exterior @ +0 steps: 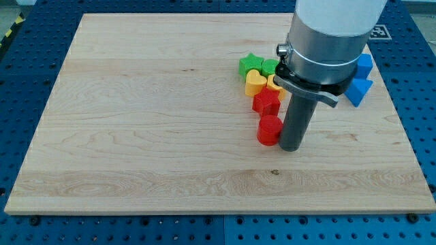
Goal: Slide the red circle closer to the group of block
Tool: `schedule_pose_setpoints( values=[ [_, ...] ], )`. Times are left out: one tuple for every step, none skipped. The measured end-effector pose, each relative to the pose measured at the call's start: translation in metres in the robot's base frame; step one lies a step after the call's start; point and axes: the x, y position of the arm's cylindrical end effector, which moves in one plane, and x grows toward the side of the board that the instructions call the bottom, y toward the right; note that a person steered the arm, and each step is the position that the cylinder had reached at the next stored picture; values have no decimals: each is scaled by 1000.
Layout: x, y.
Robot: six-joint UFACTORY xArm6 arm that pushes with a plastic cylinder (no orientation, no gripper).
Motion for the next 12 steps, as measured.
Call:
schedule_pose_setpoints(
  values=[
    [0,-10],
    [0,-33],
    [0,-34],
    [0,-37],
    [-6,-59],
    [-14,-70],
    [-14,-73],
    [-13,-73],
    [-12,-49],
    [-7,-42],
    [-15,-49],
    [-21,-67]
  ],
)
